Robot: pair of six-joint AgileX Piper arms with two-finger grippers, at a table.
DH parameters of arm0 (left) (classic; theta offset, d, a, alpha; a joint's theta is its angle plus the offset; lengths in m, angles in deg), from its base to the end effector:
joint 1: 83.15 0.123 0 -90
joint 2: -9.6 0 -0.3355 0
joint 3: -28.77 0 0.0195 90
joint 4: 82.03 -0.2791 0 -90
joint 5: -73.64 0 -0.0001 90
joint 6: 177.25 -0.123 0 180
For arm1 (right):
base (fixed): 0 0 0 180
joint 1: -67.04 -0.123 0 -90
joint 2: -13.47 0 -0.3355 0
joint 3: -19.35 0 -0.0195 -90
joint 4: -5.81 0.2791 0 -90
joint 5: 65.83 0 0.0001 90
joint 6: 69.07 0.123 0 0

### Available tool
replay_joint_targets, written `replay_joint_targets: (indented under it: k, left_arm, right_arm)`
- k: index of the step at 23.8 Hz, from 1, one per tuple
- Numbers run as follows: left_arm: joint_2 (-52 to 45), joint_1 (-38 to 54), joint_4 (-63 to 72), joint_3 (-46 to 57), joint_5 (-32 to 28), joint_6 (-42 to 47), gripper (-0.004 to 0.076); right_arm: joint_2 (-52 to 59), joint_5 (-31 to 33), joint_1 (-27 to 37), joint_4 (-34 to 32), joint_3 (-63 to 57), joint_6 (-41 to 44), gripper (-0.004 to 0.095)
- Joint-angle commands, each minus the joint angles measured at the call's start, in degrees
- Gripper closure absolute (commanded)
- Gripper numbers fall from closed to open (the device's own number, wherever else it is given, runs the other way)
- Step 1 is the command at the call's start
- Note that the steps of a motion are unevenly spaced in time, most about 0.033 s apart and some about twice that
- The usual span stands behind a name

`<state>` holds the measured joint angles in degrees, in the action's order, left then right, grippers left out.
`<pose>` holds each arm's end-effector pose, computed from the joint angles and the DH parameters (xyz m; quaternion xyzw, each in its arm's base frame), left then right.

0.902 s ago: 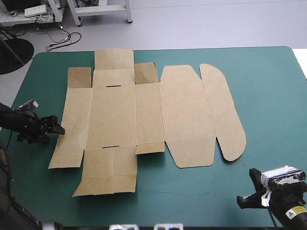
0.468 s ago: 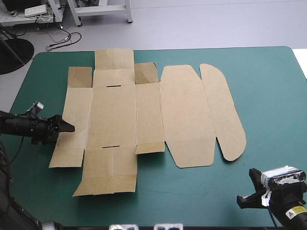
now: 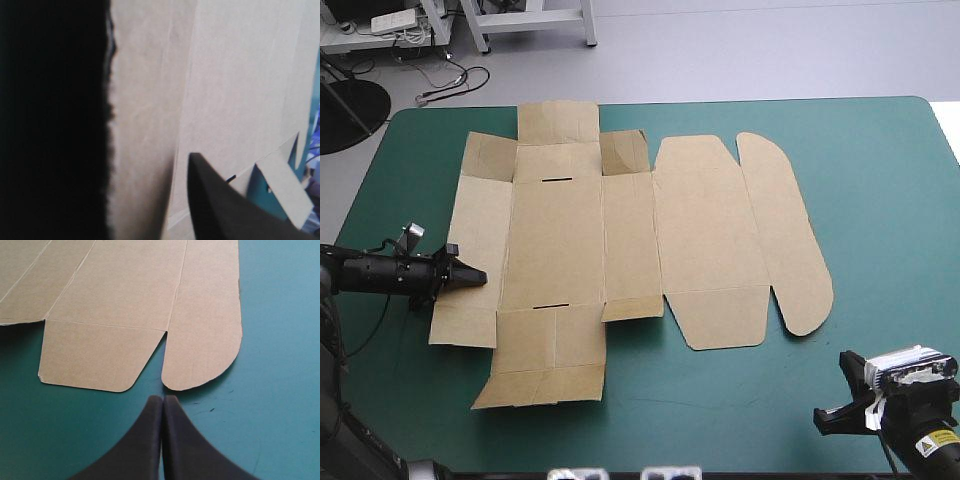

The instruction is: Fold the box

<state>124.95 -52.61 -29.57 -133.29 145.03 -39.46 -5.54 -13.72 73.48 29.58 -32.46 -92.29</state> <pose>0.3398 0.0931 0.1704 -0.1370 0.8949 -0.4189 0.0704 0.0446 0.0344 0.2832 -0.0923 0.8554 0.0768 0.5039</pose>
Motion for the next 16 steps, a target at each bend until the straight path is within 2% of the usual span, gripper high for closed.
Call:
replay_joint_targets:
  k: [1,6,10,14,16]
  left_arm:
    - [0.88,-2.21,-3.53,1.45,2.92,-0.64,0.073]
    - [0.18,-8.07,-5.37,-2.3,2.92,-0.69,0.0733]
    - [-3.22,-14.93,-11.56,-10.89,2.92,0.29,0.0734]
    - [-10.06,-27.87,-29.1,-30.09,2.92,2.93,0.0734]
    - [-11.73,-32.61,-32.29,-37.18,2.62,2.65,0.0734]
  right_arm:
    - [-1.14,-3.37,0.26,1.24,1.78,0.01,0.0928]
    - [-1.14,-3.33,0.26,1.24,1.78,0.01,0.0928]
    - [-1.14,-3.33,0.26,1.24,1.78,0.01,0.0928]
    - [-1.14,-3.33,0.26,1.24,1.78,0.01,0.0928]
    - [-1.14,-3.23,0.26,1.24,1.78,0.01,0.0928]
